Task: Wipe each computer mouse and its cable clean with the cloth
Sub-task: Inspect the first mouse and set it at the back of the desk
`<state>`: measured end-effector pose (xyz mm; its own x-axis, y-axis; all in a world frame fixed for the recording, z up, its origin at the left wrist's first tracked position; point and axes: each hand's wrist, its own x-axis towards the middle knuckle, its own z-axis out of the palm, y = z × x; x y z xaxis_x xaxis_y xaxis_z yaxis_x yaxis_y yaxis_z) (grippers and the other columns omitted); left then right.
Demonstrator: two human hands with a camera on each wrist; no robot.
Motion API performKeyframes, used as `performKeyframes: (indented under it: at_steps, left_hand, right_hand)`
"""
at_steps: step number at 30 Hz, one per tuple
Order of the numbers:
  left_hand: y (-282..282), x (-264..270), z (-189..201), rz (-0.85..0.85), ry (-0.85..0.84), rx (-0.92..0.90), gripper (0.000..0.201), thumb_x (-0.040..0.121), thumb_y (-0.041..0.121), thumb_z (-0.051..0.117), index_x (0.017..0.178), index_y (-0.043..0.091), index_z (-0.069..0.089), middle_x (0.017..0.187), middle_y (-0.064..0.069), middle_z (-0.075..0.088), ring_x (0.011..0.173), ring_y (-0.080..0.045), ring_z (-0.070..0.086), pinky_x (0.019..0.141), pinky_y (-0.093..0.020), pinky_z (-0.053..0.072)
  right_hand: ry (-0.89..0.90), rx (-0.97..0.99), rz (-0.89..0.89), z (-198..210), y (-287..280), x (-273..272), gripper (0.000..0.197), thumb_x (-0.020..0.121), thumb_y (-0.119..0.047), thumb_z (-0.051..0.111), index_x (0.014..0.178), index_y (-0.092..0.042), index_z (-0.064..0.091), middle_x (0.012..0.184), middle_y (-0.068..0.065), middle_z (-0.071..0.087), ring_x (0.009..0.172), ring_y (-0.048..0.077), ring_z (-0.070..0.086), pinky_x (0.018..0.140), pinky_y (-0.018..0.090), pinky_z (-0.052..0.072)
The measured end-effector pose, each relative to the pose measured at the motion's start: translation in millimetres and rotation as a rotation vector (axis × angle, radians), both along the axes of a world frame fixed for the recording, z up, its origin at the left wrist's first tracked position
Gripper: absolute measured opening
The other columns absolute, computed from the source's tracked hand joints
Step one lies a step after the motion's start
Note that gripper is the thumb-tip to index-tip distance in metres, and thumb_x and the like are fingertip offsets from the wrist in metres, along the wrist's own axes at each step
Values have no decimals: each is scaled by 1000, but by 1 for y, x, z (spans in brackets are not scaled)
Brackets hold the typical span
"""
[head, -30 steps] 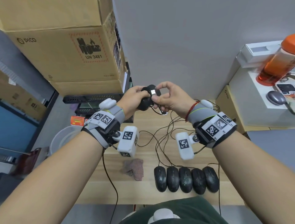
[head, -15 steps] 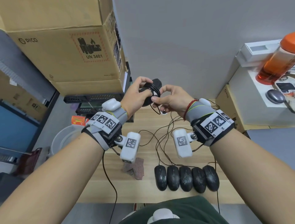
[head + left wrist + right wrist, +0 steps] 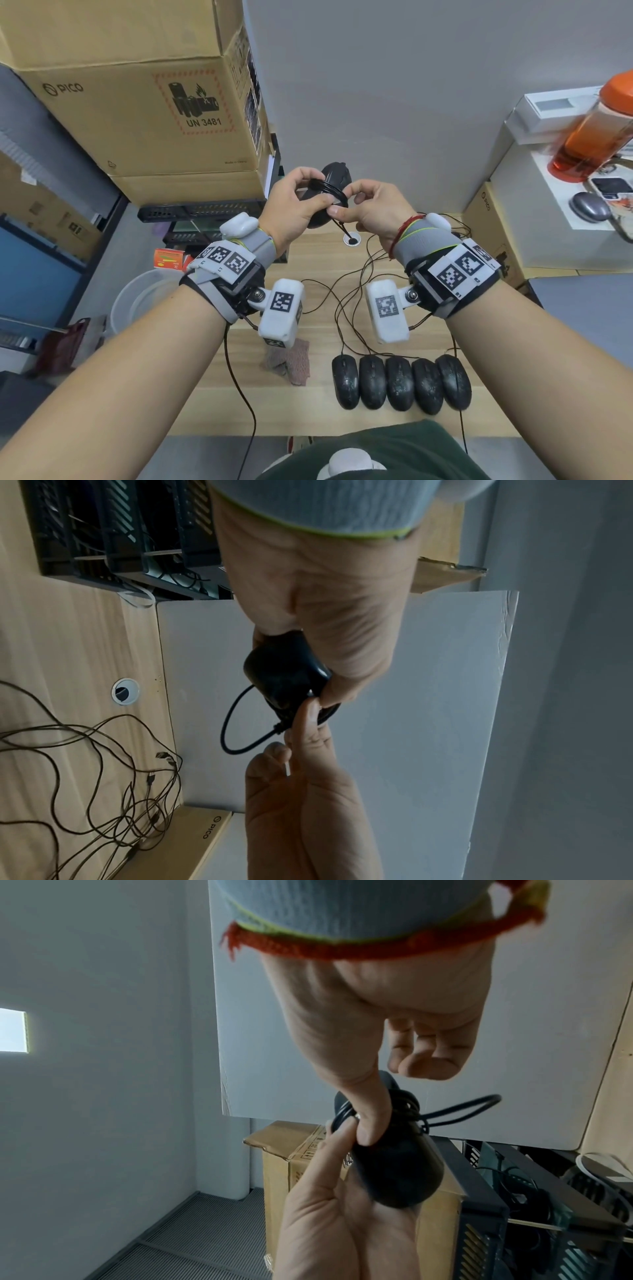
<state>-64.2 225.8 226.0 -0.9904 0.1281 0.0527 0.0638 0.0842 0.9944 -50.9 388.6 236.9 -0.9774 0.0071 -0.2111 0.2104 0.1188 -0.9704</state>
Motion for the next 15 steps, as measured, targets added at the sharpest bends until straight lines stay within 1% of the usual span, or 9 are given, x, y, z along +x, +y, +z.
performKeyframes:
  at_steps: [3, 6, 8, 10, 12, 14, 15]
  left_hand:
    - [-2, 0, 0, -44, 11, 6, 28, 73, 23, 77, 96, 29, 61, 106, -5, 65, 94, -16, 61, 83, -31, 53]
    - [-4, 1, 3, -93, 9, 16, 26, 78, 16, 74, 96, 25, 58, 107, -6, 63, 93, -13, 60, 80, -25, 51]
    - [-4, 0, 6, -107, 23, 35, 25, 79, 11, 72, 94, 22, 57, 105, -4, 62, 86, -10, 61, 78, -24, 51]
    - [-2, 0, 8, -101, 49, 52, 24, 78, 8, 71, 92, 20, 55, 102, -3, 61, 78, -8, 62, 75, -25, 52]
    - [-2, 0, 8, -94, 71, 44, 25, 78, 8, 72, 91, 21, 55, 101, -3, 62, 76, -12, 61, 74, -32, 53]
    - [-1, 0, 7, -103, 88, 27, 26, 78, 11, 74, 90, 24, 55, 101, -4, 62, 77, -18, 58, 76, -45, 53]
    - [-1, 1, 7, -115, 95, 21, 26, 77, 13, 75, 89, 25, 56, 100, -3, 62, 77, -19, 57, 77, -50, 54]
  right_hand:
    - [49, -8, -1, 0, 2, 2, 31, 65, -9, 89, 69, -22, 61, 80, 3, 48, 69, 20, 45, 56, 27, 34]
    - [96, -24, -18, -1, 3, 3, 32, 64, -8, 89, 66, -24, 61, 82, 1, 54, 69, 20, 55, 57, 25, 38]
    - [96, -91, -31, -1, 2, 3, 32, 64, -4, 88, 68, -23, 62, 80, 2, 54, 66, 20, 53, 55, 26, 38]
    - [73, -195, -41, -1, 0, 2, 32, 65, 2, 85, 70, -21, 63, 76, 5, 54, 63, 19, 48, 50, 25, 34]
    - [63, -227, -46, -1, 0, 1, 32, 65, 5, 84, 66, -21, 64, 74, 9, 53, 63, 19, 47, 47, 24, 34]
    - [67, -187, -48, 1, 1, 2, 34, 65, 5, 84, 61, -21, 63, 76, 11, 53, 62, 20, 47, 49, 25, 35]
    - [71, -167, -46, 3, 2, 3, 34, 65, 5, 84, 62, -21, 62, 75, 12, 53, 61, 20, 48, 50, 26, 36]
